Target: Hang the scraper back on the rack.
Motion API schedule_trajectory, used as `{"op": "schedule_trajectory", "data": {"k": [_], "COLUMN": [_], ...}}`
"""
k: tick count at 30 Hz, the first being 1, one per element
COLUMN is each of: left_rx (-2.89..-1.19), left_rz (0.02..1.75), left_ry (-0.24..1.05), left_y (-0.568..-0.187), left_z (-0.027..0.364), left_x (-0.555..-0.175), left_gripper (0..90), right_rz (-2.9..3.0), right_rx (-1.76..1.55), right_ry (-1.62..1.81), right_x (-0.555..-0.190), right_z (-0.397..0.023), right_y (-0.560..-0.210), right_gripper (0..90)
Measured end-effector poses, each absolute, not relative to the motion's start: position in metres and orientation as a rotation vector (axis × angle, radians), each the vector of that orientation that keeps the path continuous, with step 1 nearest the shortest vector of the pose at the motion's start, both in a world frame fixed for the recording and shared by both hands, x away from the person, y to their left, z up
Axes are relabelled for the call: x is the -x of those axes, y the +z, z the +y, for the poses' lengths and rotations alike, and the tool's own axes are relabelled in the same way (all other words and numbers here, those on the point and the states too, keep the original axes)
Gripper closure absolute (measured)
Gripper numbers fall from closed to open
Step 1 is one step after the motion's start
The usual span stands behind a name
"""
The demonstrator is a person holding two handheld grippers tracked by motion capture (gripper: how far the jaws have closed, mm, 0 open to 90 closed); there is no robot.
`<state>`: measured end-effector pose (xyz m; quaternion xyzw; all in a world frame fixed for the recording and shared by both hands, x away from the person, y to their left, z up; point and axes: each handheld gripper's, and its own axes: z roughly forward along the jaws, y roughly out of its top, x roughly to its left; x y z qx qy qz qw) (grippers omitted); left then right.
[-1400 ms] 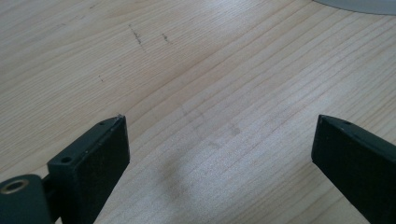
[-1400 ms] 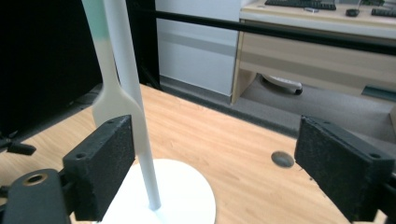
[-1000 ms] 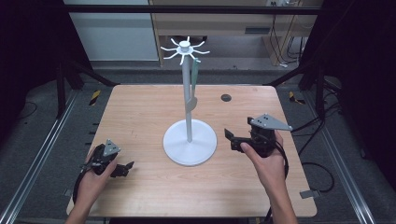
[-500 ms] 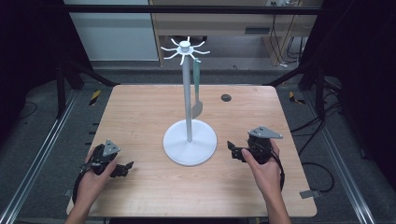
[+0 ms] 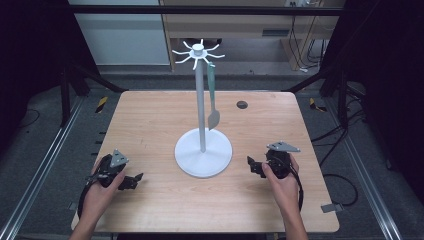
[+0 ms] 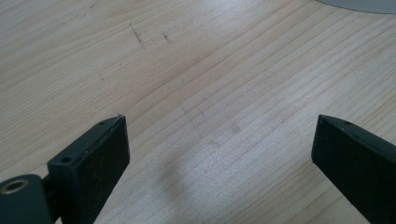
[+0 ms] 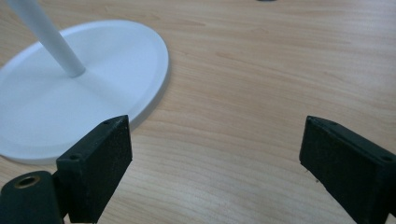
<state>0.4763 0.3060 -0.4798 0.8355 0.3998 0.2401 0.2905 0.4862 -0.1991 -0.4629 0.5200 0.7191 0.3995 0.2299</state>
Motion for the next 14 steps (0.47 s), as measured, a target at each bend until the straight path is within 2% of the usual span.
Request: {"op": "schedule_trajectory", "data": {"k": [14], "left_rx": [-2.237], "left_rz": [1.051], "left_ry": [0.636], "left_y": [-0.48], "left_z": [0.302], "left_x": [-0.479], "left_gripper": [3.9], "right_rz": [1.977], "right_rx": [-1.494], "right_ry": [1.089], "right_x": [-0.478], "right_z": [-0.205], "right_y": [-0.477], "right_gripper": [11.9]}}
